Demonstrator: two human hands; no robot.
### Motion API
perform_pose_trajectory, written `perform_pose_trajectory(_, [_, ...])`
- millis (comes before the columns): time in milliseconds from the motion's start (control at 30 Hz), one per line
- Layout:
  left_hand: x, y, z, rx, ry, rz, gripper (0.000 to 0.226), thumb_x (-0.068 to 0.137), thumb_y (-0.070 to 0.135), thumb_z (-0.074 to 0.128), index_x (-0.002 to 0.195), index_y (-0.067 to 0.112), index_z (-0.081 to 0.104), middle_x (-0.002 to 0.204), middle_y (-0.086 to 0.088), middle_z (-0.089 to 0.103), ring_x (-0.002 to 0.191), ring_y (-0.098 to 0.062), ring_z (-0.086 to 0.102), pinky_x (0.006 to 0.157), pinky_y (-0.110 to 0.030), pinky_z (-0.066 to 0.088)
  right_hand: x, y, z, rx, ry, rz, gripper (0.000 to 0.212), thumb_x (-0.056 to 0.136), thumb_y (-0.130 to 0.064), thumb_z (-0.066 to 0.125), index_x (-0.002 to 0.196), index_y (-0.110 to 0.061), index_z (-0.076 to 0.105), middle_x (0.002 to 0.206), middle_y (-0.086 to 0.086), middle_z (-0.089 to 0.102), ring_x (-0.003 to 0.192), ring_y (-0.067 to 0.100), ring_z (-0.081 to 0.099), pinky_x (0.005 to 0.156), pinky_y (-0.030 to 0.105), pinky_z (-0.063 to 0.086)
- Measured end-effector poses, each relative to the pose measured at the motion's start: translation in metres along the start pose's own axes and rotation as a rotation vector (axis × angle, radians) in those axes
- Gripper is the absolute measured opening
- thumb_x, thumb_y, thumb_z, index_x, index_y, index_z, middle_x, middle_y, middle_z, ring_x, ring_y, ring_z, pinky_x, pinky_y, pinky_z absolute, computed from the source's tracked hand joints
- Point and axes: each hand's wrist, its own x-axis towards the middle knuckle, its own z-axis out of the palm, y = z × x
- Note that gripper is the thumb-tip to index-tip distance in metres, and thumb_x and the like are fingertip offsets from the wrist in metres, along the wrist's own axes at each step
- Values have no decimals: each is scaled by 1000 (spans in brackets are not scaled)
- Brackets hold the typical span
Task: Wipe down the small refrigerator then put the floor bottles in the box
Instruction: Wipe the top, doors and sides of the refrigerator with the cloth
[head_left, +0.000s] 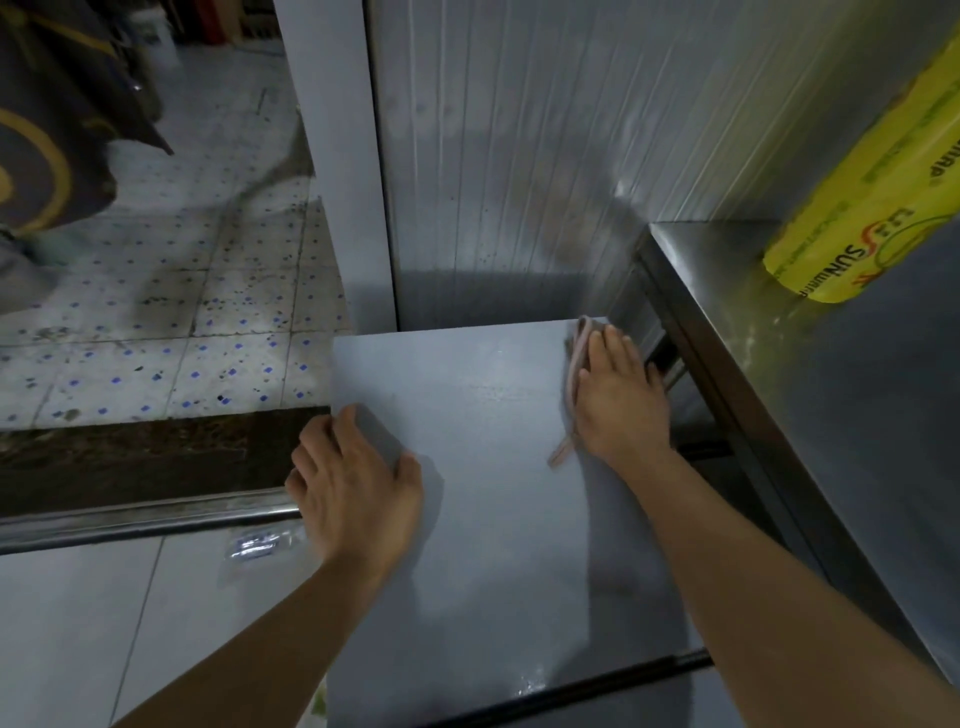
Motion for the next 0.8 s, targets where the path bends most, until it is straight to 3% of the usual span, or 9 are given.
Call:
perform_pose_trajectory(133, [0,0,-1,5,9,8,65,77,32,65,134,11,39,134,-15,35,121,-34,35,102,-47,30,29,-20,-2,51,27,-57,60,99,-29,30,151,-11,7,160,8,6,147,25,3,119,45,13])
perform_pose_trajectory(300, [-1,-1,-3,-13,-5,-9,65,78,32,64,135,12,39,134,-13,35,121,-33,36,101,-45,31,-17,-24,8,35,22,-293,54,101,-32,22,151,-17,12,160,1,8,147,16,5,118,38,17])
perform_pose_trajectory(467, [-1,2,-2,-24,7,1,67,76,30,66,135,10,40,134,-15,37,120,-34,37,98,-45,33,31,10,0,113,-7,42,54,101,-29,24,151,-12,11,160,4,7,147,21,6,117,45,16])
perform_pose_trajectory(533, [-1,3,-2,-18,18,-2,69,75,28,68,135,8,40,131,-17,39,118,-35,39,96,-45,35,43,0,2,102,2,81,55,100,-29,23,151,-10,11,160,8,8,147,24,7,118,45,14])
perform_pose_trajectory(667, [-1,4,-5,-45,20,19,73,74,24,69,137,5,38,129,-20,41,115,-36,40,95,-44,35,33,-41,7,23,57,-67,56,99,-29,25,150,-11,12,159,8,11,147,24,7,117,43,17])
perform_pose_trajectory(800, [0,3,-8,-114,-16,2,81,72,22,70,140,5,31,132,-18,38,120,-34,36,101,-42,30,18,-128,15,42,29,-251,56,100,-33,22,152,-17,8,160,0,4,147,17,0,116,41,13])
